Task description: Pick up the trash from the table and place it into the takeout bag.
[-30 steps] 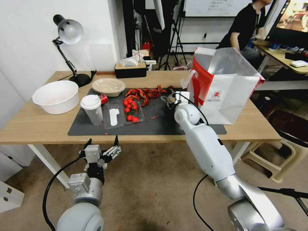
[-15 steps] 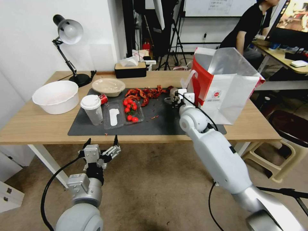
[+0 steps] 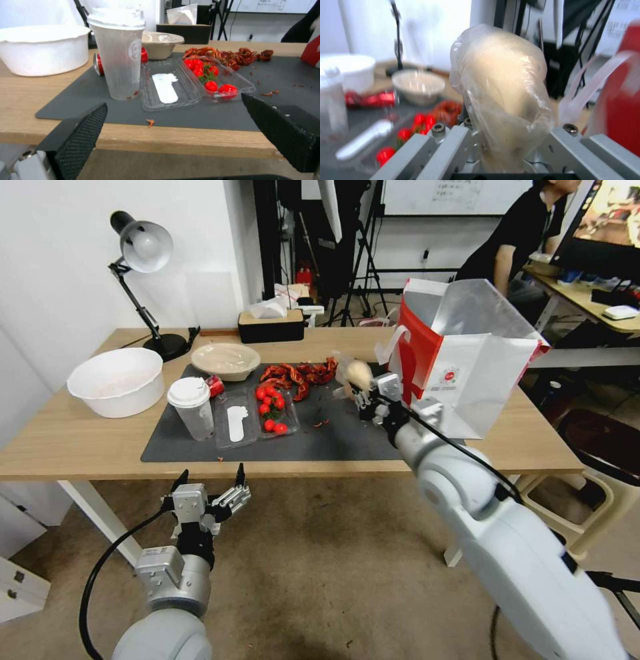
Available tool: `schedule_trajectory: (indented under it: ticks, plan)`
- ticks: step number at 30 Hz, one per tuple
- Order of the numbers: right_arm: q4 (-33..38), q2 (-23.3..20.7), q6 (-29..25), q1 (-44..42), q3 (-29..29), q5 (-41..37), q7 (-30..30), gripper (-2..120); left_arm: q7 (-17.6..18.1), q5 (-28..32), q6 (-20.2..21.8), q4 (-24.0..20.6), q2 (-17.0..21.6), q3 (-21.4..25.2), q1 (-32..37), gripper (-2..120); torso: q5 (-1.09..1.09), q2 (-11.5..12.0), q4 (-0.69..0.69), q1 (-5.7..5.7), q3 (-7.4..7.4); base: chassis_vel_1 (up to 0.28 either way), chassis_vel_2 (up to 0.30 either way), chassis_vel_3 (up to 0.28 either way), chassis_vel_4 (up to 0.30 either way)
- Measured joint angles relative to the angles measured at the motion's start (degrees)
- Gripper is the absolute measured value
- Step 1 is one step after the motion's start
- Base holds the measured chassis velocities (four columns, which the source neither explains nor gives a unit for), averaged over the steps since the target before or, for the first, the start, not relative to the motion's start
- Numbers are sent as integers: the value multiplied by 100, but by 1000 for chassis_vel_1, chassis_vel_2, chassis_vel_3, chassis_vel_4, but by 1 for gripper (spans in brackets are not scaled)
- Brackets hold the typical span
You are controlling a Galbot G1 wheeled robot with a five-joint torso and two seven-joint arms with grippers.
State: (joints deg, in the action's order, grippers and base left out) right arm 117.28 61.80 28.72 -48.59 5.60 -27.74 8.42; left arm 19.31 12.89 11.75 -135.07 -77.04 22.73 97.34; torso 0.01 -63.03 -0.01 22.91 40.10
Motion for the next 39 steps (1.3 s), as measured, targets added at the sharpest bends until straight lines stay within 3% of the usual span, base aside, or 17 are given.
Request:
schedule_trajectory:
  ticks: [4,5,6,9,14,17,26,28,31,34,36,39]
  plan:
    - [426,-293,-677,-257,453,-173,-282,9,-4,-17,0,55,-61,-47,-42,100,1,0,0,0,0,0,0,0,0]
    - [587,-356,-1148,-254,641,-363,-3,9,-5,-20,0,72,-65,-57,-63,100,-2,0,0,0,0,0,0,0,0]
    - [587,-356,-1148,-254,641,-363,-3,9,-5,-20,0,72,-65,-57,-63,100,-2,0,0,0,0,0,0,0,0]
    - [415,-390,-2091,293,899,-905,812,9,31,-8,-1,122,-22,-47,-120,100,0,0,1,1,1,0,0,0,0]
    - [236,-555,-1894,678,1047,-1048,1352,9,52,-10,-5,134,-26,-51,-95,100,0,0,2,1,1,0,0,0,0]
    - [-9,-745,-1414,996,1119,-1134,1702,9,60,13,-35,175,-28,-52,-103,100,0,0,1,1,1,0,0,0,0]
    - [-485,-985,-613,1261,1208,-1380,1782,9,45,143,-46,154,-15,-78,-115,100,0,1,1,1,1,0,0,0,0]
    - [-613,-1025,-347,1231,1268,-1372,1745,22,45,149,-59,132,-2,-103,-95,100,0,1,1,2,1,0,0,0,0]
    - [-624,-1044,-242,1202,1287,-1324,1750,30,50,147,-76,132,-8,-117,-88,100,0,1,0,2,1,0,0,0,0]
    - [-624,-1045,-238,1202,1288,-1321,1751,30,50,147,-77,132,-8,-118,-88,100,0,1,0,2,1,0,0,0,0]
    - [-623,-1054,-198,1200,1288,-1308,1761,45,51,147,-79,131,-11,-121,-88,100,-1,1,0,2,1,0,0,0,0]
    - [-621,-1059,-180,1200,1288,-1304,1766,50,53,147,-81,131,-12,-122,-88,100,-2,1,1,1,1,0,0,0,0]
